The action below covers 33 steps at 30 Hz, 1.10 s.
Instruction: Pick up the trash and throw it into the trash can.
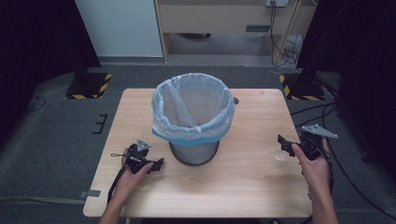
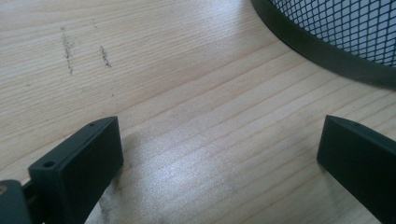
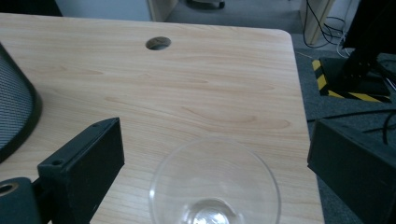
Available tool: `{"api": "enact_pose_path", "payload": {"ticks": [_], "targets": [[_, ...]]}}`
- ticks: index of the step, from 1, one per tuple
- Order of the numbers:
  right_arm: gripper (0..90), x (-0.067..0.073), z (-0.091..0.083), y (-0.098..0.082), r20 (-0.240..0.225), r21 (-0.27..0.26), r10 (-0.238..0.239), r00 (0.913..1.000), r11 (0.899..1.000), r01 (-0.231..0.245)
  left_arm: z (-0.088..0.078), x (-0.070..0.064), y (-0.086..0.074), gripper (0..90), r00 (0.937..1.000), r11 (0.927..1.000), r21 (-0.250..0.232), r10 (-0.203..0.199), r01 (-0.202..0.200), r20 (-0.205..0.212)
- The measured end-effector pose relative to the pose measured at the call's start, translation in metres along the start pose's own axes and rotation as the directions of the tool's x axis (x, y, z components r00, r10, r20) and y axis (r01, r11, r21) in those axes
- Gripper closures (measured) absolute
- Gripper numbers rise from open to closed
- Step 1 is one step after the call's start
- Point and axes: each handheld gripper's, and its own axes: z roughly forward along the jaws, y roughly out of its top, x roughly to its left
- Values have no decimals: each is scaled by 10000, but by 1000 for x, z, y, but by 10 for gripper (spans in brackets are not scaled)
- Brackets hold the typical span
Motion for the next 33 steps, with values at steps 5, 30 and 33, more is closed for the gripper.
{"api": "enact_pose_path", "payload": {"ticks": [5, 30, 33], "targets": [[39, -8, 3, -5, 159, 151, 76, 9998, 9999, -79, 0, 0, 0, 0, 10000, 10000, 0, 3, -3, 4], [90, -6, 29, -37, -309, 1376, -527, 9981, 9889, 565, 0, 0, 0, 0, 10000, 10000, 1, 7, -7, 5], [142, -8, 31, -40, -241, 1442, -569, 9981, 9877, 598, 0, 0, 0, 0, 10000, 10000, 2, 10, -10, 7]]}}
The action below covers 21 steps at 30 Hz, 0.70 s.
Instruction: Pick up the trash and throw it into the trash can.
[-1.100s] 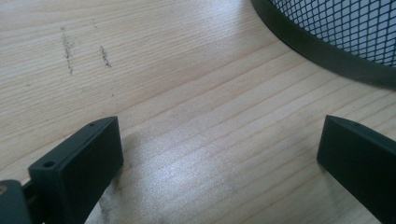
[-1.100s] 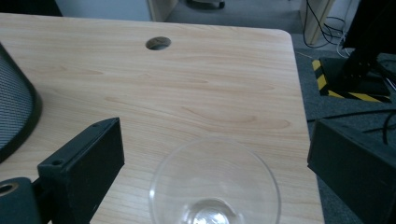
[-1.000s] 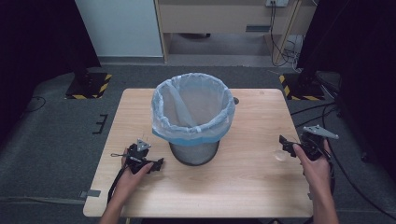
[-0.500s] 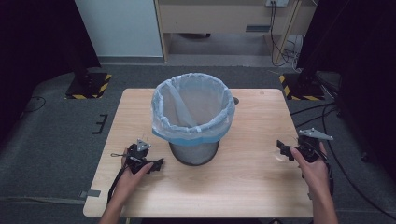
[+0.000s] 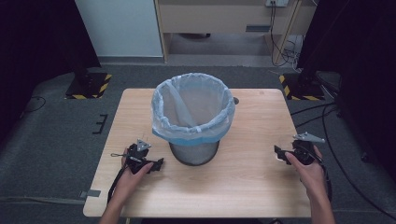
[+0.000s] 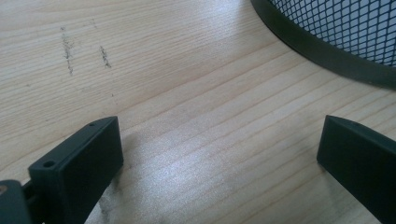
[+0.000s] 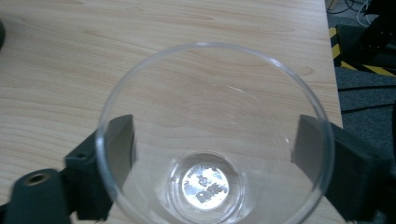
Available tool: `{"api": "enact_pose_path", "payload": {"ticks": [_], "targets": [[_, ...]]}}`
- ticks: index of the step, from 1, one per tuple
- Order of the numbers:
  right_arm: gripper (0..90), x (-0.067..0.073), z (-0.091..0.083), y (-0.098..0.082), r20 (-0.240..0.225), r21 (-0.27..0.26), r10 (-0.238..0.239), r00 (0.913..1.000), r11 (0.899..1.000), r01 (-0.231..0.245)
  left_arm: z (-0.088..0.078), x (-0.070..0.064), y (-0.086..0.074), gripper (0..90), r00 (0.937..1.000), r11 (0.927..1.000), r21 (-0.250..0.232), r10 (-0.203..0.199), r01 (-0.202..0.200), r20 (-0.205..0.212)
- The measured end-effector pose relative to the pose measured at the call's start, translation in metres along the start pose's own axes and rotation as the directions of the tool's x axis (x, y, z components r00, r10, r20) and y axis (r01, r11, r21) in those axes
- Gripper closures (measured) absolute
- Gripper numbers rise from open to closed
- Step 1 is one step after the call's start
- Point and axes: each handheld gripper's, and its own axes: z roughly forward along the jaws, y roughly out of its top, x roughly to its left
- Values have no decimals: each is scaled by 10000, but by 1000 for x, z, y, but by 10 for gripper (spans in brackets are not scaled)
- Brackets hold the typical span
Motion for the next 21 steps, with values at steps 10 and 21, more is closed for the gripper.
{"api": "enact_pose_path", "payload": {"ticks": [10, 21], "targets": [[291, -6, 4, -7, -102, -358, -91, 9999, 9993, 87, 0, 0, 0, 0, 10000, 10000, -3, -1, 1, -1], [343, -7, 1, -5, -464, -899, -155, 9988, 9959, 113, 0, 0, 0, 0, 10000, 10000, -1, 15, -15, 14]]}}
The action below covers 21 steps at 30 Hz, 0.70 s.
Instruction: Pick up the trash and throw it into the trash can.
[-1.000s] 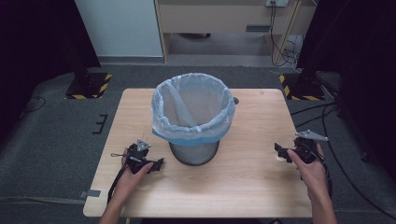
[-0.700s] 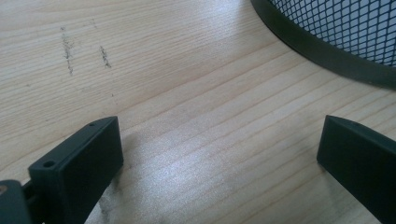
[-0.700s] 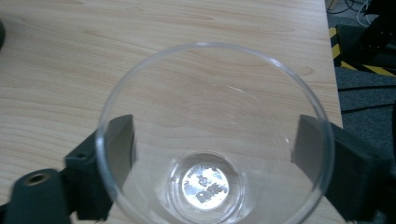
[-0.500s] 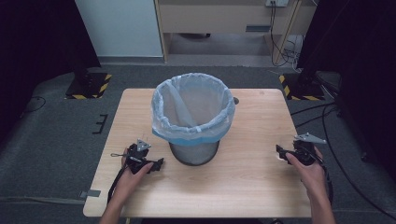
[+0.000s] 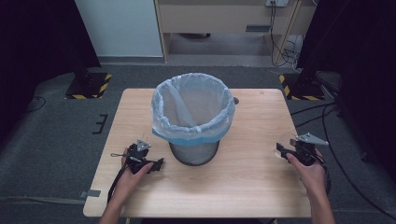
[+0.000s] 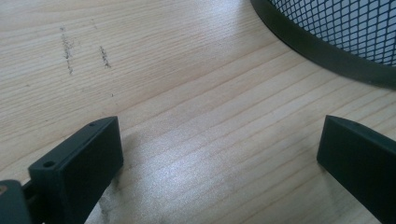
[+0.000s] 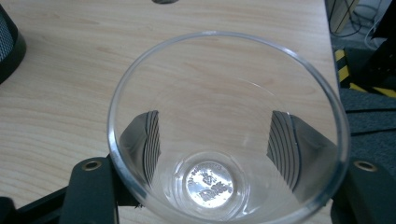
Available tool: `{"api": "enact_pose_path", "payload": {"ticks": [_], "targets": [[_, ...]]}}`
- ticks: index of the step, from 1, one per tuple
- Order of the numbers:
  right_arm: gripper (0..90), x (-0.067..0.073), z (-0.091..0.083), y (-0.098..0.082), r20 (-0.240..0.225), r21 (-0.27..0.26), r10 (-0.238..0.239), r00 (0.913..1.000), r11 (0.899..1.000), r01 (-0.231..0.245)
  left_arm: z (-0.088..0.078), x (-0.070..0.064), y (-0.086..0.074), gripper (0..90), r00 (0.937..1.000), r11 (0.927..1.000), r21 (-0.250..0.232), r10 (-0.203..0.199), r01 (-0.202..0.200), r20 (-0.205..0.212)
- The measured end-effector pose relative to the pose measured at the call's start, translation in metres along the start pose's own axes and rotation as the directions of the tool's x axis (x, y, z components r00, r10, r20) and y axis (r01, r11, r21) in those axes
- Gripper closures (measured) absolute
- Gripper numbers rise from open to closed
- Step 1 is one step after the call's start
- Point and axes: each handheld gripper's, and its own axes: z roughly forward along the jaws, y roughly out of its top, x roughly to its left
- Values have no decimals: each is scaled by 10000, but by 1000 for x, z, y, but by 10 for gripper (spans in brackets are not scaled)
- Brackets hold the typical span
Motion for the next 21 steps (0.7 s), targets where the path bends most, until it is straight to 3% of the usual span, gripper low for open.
{"api": "enact_pose_path", "payload": {"ticks": [12, 21], "targets": [[359, 7, -24, 33, 1139, -753, -608, 9916, 9947, 696, 0, 0, 0, 0, 10000, 10000, -1, 7, -7, 8], [363, 18, -32, 63, 1159, -943, -1202, 9860, 9868, 1314, 0, 0, 0, 0, 10000, 10000, -1, 5, -5, 7]]}}
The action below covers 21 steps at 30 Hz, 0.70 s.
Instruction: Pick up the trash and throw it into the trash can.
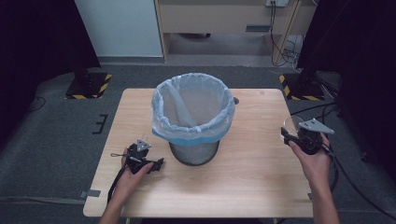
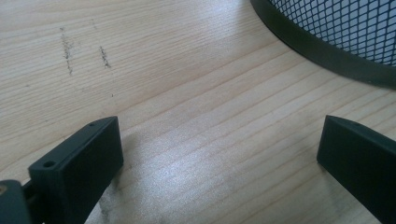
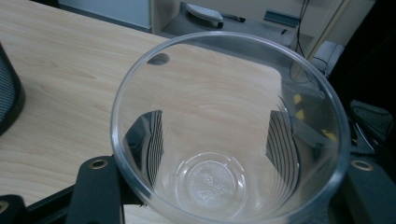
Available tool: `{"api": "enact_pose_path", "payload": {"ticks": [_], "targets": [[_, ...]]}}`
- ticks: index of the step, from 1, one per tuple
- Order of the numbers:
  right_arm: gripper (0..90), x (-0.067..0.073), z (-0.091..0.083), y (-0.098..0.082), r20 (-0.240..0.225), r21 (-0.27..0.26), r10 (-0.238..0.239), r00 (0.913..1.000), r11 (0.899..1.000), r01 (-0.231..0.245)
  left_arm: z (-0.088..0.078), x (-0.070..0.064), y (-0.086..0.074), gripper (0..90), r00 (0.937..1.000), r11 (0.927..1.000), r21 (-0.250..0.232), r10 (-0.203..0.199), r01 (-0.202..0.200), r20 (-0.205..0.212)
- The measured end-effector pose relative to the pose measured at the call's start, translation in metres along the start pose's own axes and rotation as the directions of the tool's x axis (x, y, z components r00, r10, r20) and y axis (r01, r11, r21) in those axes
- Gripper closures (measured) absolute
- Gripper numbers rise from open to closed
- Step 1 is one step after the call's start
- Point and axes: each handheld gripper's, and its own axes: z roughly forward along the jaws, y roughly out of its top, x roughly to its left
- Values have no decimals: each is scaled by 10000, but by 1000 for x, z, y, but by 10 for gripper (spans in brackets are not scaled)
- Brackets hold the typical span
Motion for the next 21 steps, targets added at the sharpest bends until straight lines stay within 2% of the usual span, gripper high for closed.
{"api": "enact_pose_path", "payload": {"ticks": [4, 6, 8, 10, 11, 12, 13, 21], "targets": [[363, 10, 4, 26, -368, -7, -270, 9990, 9996, 269, 0, 0, 0, 0, 10000, 10000, -1, 1, -1, 0], [362, 12, 4, 29, -384, 33, -319, 9988, 9995, 320, 0, 0, 0, 0, 10000, 10000, -1, 1, -1, 1], [361, 18, 3, 45, -476, 24, -466, 9978, 9989, 468, 0, 0, 0, 0, 10000, 10000, 0, 3, -3, 1], [360, 19, 3, 49, -492, 15, -481, 9976, 9988, 483, 0, 0, 0, 0, 10000, 10000, 0, 3, -3, 1], [359, 23, 2, 61, -514, 35, -581, 9970, 9983, 584, 0, 0, 0, 0, 10000, 10000, 0, 2, -2, 1], [359, 23, 2, 61, -514, 35, -581, 9970, 9983, 584, 0, 0, 0, 0, 10000, 10000, 0, 2, -2, 1], [359, 28, 1, 72, -511, 38, -681, 9964, 9977, 683, 0, 0, 0, 0, 10000, 10000, 0, 2, -2, 1], [357, 43, 4, 108, -652, -34, -998, 9929, 9950, 998, 0, 0, 0, 0, 10000, 10000, 2, 4, -4, 1]]}}
